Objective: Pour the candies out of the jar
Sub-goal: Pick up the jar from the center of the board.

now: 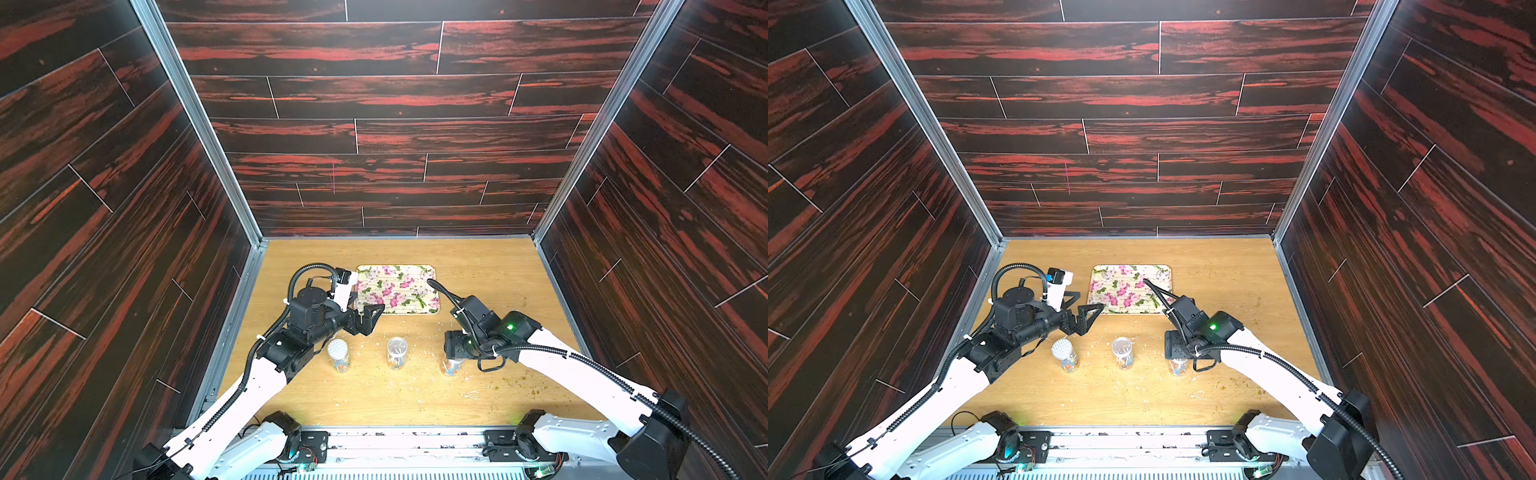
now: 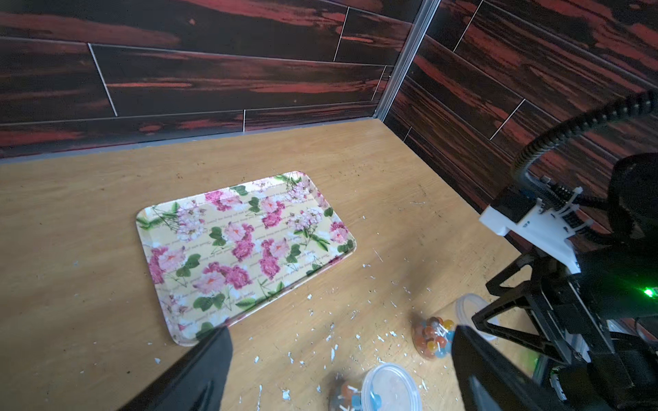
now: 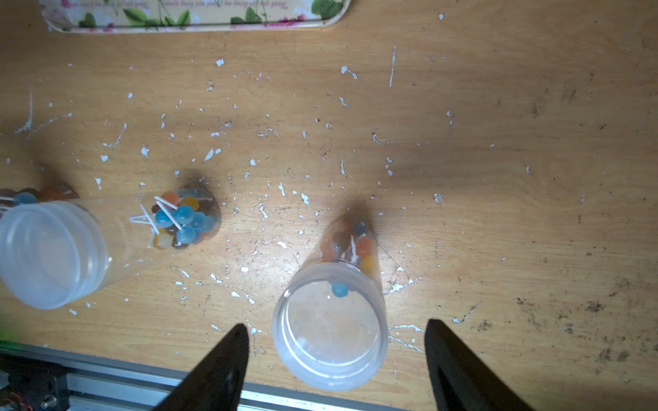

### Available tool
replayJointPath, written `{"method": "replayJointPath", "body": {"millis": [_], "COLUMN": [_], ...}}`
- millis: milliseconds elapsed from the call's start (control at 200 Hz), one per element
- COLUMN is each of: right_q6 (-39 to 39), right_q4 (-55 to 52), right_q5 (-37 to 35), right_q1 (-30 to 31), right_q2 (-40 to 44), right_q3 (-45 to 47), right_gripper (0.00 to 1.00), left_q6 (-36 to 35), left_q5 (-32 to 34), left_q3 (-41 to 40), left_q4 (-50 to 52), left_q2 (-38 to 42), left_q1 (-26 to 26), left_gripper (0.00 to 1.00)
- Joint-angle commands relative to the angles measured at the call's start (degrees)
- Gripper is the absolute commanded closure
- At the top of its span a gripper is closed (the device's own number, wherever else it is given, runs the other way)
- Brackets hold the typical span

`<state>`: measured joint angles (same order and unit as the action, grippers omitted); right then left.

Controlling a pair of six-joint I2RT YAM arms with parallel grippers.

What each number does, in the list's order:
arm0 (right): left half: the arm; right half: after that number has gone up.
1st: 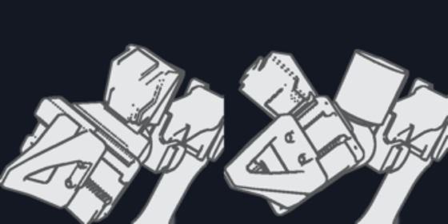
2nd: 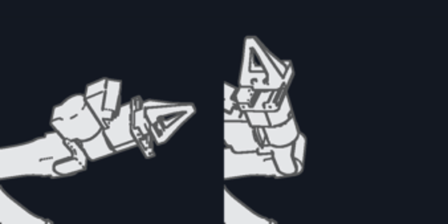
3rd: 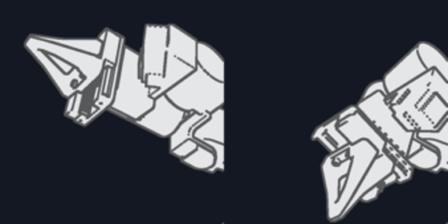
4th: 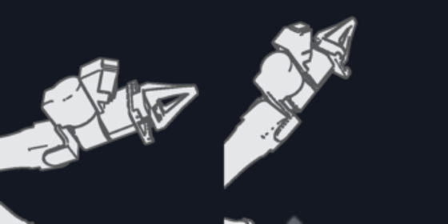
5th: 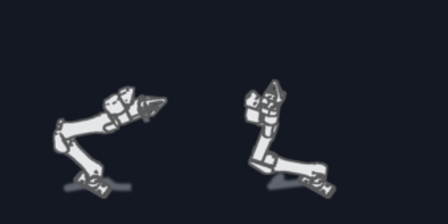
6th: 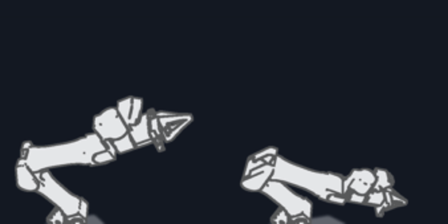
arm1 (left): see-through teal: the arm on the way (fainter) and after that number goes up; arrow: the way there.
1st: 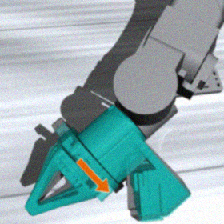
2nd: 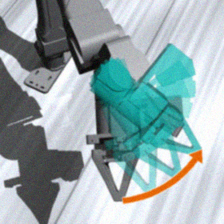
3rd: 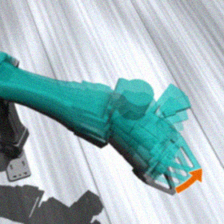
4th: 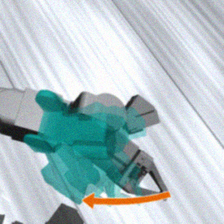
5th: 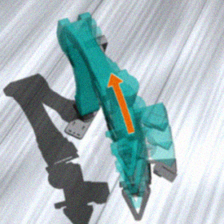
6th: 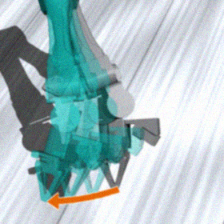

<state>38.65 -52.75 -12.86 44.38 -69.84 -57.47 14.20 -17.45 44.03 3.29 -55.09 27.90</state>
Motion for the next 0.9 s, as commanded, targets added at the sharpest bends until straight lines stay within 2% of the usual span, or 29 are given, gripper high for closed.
{"method": "replayJointPath", "body": {"millis": [0,897], "right_q6": [1.63,0.01], "right_q4": [-1.61,-2.14], "right_q5": [0.30,1.55], "right_q1": [0.53,1.15], "right_q2": [-1.53,-7.19], "right_q3": [-0.97,1.19], "right_gripper": [0.21,0.31], "left_q6": [1.58,5.40], "left_q5": [-0.53,0.32], "left_q3": [-0.79,-5.18], "left_q4": [-2.44,-4.87], "left_q2": [0.69,1.57], "left_q1": [0.30,1.48], "left_gripper": [0.00,0.00]}}
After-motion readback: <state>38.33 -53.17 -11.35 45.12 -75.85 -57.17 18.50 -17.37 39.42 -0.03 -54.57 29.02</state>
